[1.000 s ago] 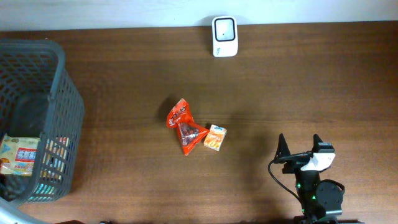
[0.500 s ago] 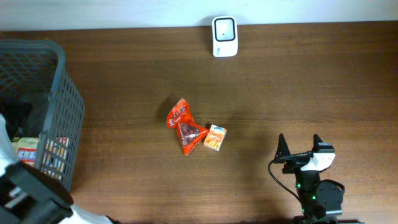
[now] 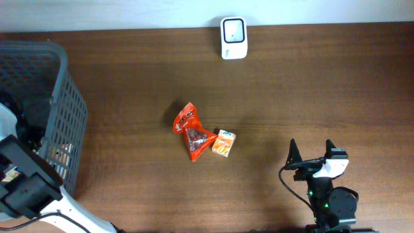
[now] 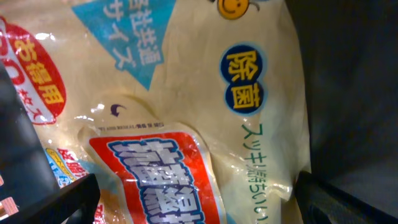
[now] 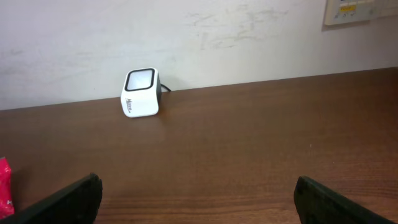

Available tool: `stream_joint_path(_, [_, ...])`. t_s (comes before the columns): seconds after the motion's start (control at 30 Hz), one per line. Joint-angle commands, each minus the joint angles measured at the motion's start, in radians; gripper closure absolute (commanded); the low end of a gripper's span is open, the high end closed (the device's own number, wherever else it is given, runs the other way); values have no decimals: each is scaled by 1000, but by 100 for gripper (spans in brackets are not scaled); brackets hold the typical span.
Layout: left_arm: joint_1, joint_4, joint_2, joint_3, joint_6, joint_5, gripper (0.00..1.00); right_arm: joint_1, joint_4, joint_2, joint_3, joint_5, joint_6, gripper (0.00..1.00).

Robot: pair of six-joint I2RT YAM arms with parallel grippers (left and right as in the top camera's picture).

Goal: Scan the item barcode

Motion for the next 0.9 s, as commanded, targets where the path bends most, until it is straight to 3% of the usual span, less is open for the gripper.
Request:
stream_joint_path(0.0, [2,6,101,-18,9,-18,1,-6,-4,-5,-7,9,-3,2])
stream_joint_path(0.03, [2,5,103,-18,9,-18,0,-6,-4,-5,-7,9,-4,2])
stream_joint_path(0.07, [2,4,103,-18,9,-18,8,-6,-4,-5,-7,9,-3,2])
stream_joint_path(0.13, [2,1,103,-18,36,-17,41,-6,-4,-5,-7,9,-3,2])
stream_joint_path(0.17, [2,1,108,-20,39,-14,18,-6,-4,-5,-7,9,-3,2])
stream_joint_path(0.23, [2,-2,122,-20,39,-10,1,-6,-4,-5,-7,9,-3,1])
stream_joint_path(0.27, [2,-2,132,-20,39,-10,1,-6,-4,-5,-7,9,-3,2])
stream_joint_path(0.33, [2,-14,172,-20,39,-11,13,-6,-4,-5,-7,9,-3,1])
stream_joint_path(0.4, [2,-17,179,-20,39,-11,67,-6,-4,-5,-7,9,-3,2])
stream_joint_path(0.43, [2,-19,179,-20,39,-11,100,-6,-4,-5,-7,9,-3,2])
stream_joint_path(0.53, [2,-71,178,24,39,-11,100,-6,-4,-5,-7,9,-3,2])
stream_joint_path(0.6, [1,-178,169,157,39,-11,100,-6,-4,-5,-7,9,-3,1])
stream_joint_path(0.73, [1,-398,101,549,39,98,100,-6,-4,-5,-7,9,-3,2])
stream_joint_path(0.87, [-50,-499,-29,900,73,195,100,-6,-4,-5,-7,9,-3,2])
